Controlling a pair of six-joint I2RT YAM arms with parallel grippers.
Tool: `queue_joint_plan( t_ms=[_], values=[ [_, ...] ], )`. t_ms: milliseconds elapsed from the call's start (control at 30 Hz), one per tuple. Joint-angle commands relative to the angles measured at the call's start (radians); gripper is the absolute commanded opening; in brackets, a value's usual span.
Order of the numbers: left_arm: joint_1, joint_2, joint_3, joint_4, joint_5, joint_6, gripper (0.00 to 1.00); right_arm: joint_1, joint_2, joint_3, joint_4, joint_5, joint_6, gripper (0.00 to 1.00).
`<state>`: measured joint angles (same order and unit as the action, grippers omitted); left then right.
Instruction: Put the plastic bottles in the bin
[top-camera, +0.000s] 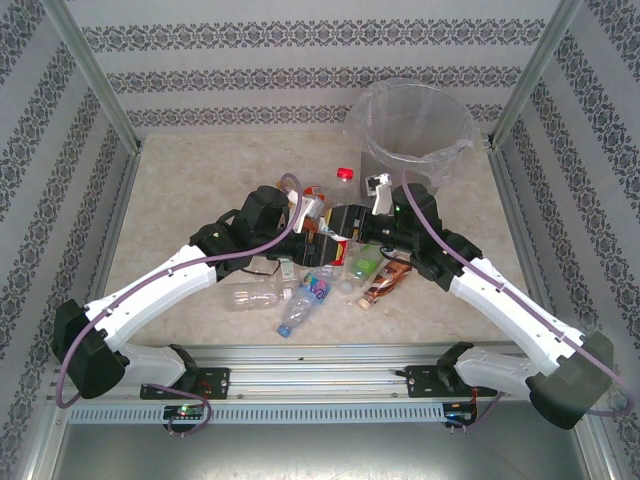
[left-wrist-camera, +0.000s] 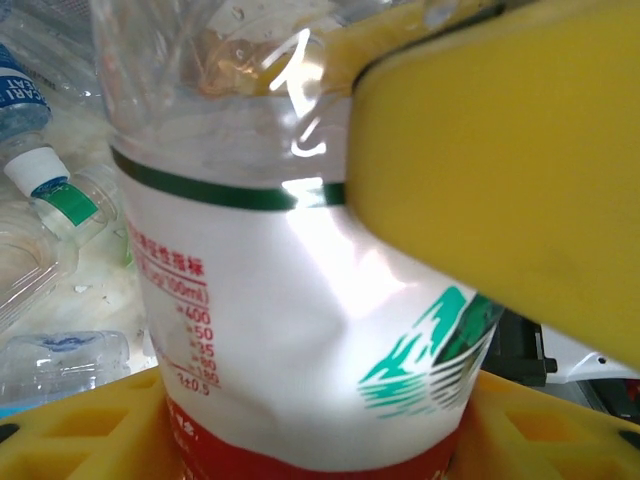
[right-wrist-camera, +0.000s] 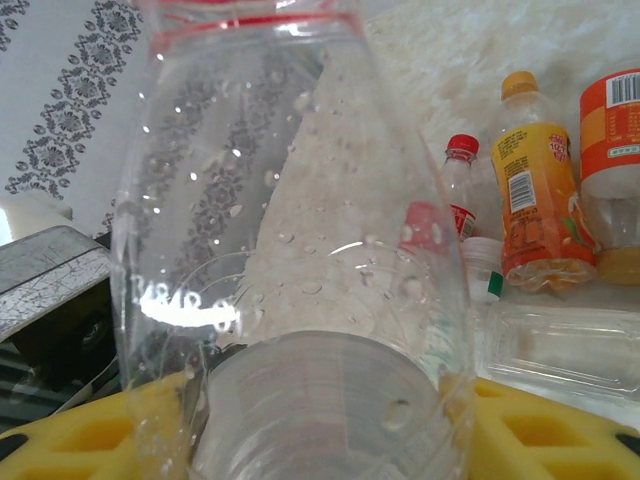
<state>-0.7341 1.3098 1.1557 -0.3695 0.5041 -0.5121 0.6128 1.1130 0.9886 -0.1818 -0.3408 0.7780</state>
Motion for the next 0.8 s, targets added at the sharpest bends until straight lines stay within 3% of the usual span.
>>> queue_joint_plan(
  t_ms=[0, 200, 400, 767],
  values=[
    [-0.021, -0.006, 0.009, 0.076, -0.011, -0.011, 0.69, -0.016, -0.038, 0.039, -0.002, -0.005, -0.015, 0.57],
    [-0.021, -0.042, 0.010, 0.119, -0.059, -0.009, 1.00, -0.089, -0.083, 0.083, -0.094, -0.026, -0.061, 0.57],
    [-0.022, -0.120, -0.048, 0.247, -0.075, -0.016, 1.00, -0.201, -0.109, 0.196, -0.263, -0.011, -0.181, 0.57],
    [-0.021, -0.256, -0.146, 0.379, -0.112, -0.015, 1.00, -0.356, -0.003, 0.531, -0.468, 0.174, -0.424, 0.58]
  ],
)
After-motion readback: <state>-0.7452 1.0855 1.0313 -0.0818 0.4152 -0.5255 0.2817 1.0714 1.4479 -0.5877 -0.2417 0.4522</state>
